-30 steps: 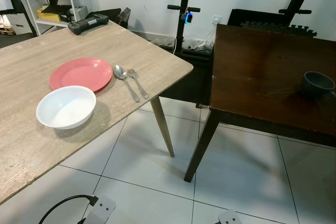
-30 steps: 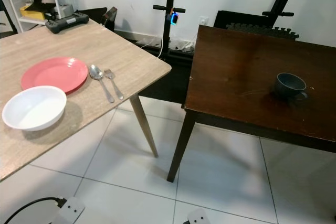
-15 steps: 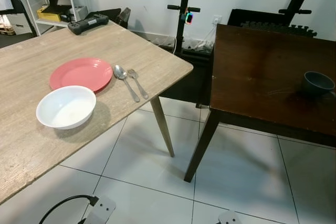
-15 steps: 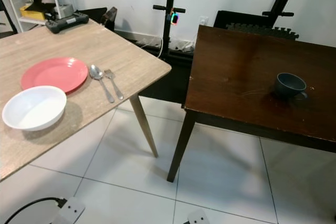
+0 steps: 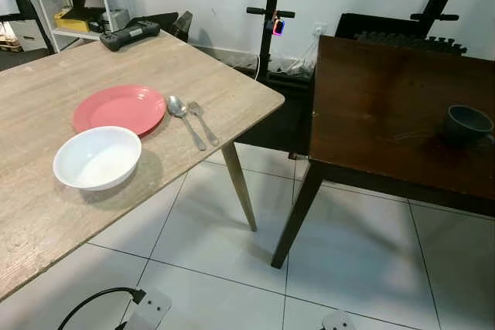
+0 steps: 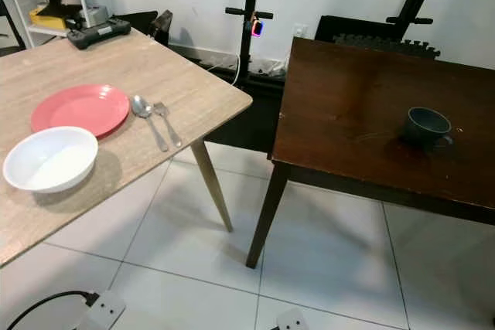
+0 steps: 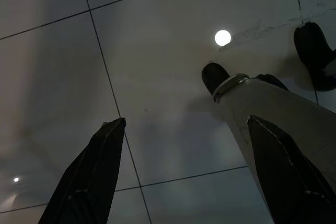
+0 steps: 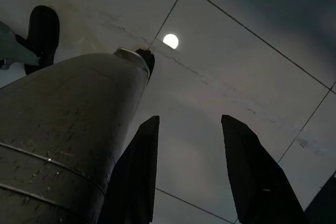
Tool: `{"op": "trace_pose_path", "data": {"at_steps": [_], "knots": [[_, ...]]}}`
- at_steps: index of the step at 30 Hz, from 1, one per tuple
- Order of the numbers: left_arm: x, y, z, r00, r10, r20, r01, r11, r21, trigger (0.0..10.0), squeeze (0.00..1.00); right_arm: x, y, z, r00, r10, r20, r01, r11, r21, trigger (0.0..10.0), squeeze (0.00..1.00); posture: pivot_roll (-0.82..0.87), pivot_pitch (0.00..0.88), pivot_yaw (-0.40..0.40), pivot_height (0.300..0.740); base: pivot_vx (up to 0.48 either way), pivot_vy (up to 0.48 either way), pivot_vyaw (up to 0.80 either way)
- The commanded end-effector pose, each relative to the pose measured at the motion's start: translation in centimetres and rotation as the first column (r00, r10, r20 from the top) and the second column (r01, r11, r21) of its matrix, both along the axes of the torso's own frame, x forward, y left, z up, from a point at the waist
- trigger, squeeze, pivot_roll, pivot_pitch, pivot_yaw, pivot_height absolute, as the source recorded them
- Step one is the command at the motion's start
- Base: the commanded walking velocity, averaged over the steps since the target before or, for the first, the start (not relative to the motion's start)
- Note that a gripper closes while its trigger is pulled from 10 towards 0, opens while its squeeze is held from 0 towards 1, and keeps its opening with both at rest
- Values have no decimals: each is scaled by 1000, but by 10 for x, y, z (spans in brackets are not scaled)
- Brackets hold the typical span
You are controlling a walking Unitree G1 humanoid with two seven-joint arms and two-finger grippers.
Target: Setting the table
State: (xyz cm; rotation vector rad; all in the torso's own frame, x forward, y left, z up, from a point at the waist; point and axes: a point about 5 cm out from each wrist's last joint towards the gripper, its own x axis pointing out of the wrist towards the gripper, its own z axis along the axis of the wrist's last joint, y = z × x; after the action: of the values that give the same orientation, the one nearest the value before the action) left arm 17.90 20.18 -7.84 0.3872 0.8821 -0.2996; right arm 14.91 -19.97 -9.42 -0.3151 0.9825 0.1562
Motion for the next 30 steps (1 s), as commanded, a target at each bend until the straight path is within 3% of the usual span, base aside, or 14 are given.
{"op": "trace_pose_path", "data": {"at_steps": [1, 23, 30], "knots": [[-8, 3, -4, 1000, 8, -30, -8, 1000, 6, 10000, 0, -6, -2, -2, 1000, -19, -19, 19, 1000, -1, 10000, 0, -29, 28, 49, 740, 0, 0, 0], [-9, 3, -4, 999, 8, -32, -7, 1000, 7, 10000, 0, -7, -1, -3, 1000, -19, -20, 20, 1000, 0, 10000, 0, -28, 31, 50, 740, 0, 0, 0], [-8, 4, -4, 999, 7, -33, -6, 1000, 7, 10000, 0, -7, -1, -3, 1000, -20, -22, 20, 1000, 0, 10000, 0, -28, 31, 50, 740, 0, -398, 0]]}}
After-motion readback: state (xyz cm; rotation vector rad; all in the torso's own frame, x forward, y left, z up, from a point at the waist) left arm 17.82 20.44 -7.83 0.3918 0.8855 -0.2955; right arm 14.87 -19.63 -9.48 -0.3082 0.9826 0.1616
